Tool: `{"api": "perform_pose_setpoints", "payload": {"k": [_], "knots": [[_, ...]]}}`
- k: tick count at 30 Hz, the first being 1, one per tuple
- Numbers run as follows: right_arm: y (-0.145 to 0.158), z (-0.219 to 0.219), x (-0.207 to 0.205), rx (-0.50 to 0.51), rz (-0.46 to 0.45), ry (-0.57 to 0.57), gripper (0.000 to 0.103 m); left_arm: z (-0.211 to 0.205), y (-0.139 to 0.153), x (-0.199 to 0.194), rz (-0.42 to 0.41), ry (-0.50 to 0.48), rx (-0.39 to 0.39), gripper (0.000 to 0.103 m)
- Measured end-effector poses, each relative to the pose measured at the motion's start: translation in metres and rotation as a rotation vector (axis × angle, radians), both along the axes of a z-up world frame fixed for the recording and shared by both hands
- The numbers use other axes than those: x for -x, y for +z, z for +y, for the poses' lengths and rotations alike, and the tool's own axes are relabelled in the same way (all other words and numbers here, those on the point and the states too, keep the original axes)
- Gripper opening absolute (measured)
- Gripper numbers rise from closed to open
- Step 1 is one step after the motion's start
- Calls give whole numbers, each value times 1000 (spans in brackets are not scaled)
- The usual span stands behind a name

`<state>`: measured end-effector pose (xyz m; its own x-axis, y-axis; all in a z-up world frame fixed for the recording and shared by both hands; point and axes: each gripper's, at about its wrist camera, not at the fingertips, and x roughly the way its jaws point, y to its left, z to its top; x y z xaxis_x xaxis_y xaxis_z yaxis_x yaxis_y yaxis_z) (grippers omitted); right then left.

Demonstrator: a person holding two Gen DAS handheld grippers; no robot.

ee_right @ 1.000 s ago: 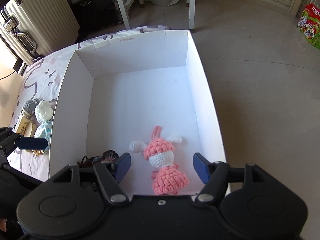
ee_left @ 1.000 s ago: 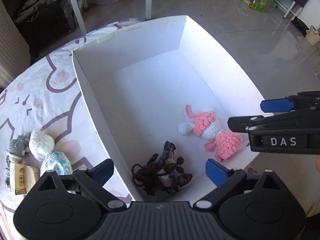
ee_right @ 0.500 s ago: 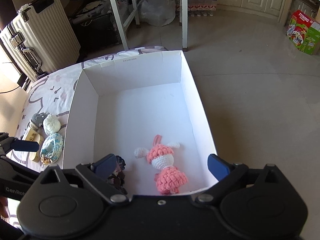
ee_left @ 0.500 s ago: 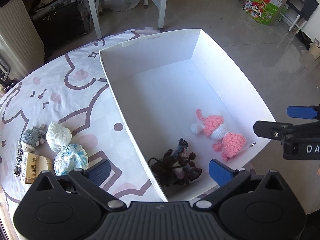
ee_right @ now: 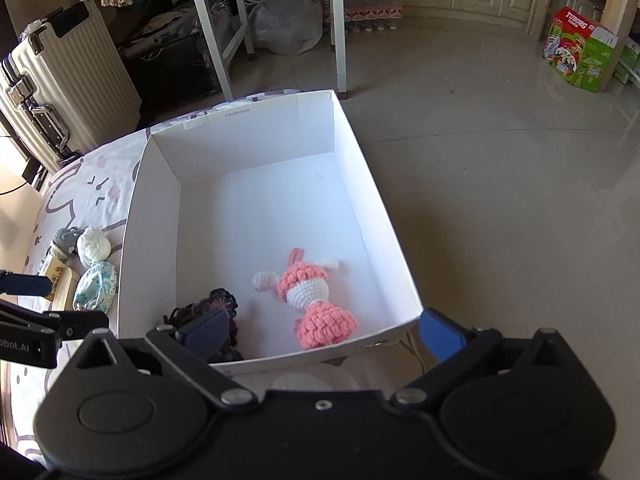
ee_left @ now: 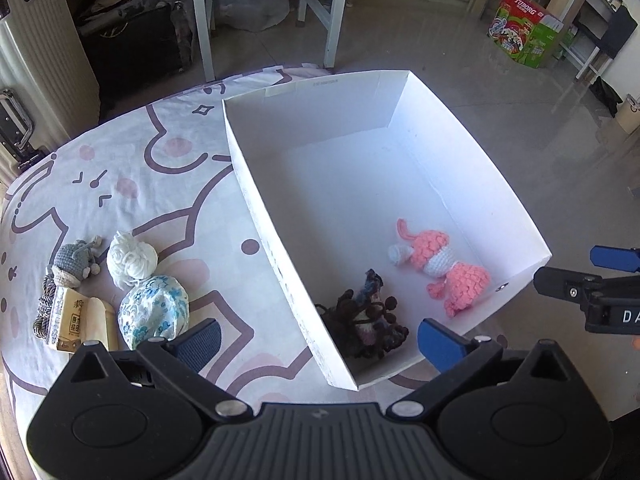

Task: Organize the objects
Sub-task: 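Withdraw both grippers from the box back toward the remaining items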

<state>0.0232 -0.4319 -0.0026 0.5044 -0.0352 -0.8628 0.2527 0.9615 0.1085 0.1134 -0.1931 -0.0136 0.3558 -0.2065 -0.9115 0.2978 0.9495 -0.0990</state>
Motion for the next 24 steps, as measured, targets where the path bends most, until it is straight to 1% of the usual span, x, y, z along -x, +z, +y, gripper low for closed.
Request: {"api": "perform_pose_setpoints", "payload": {"k": [11,19,24], "knots": [[-3,6,8,6,16,-12,103,9,-2,5,-5,23,18,103],[-3,8,6,9,22,-20,103,15,-7,2,-1,43,23,103],[-4,13,1,7,27,-21,103,26,-7,0,-8,65,22,103]]}}
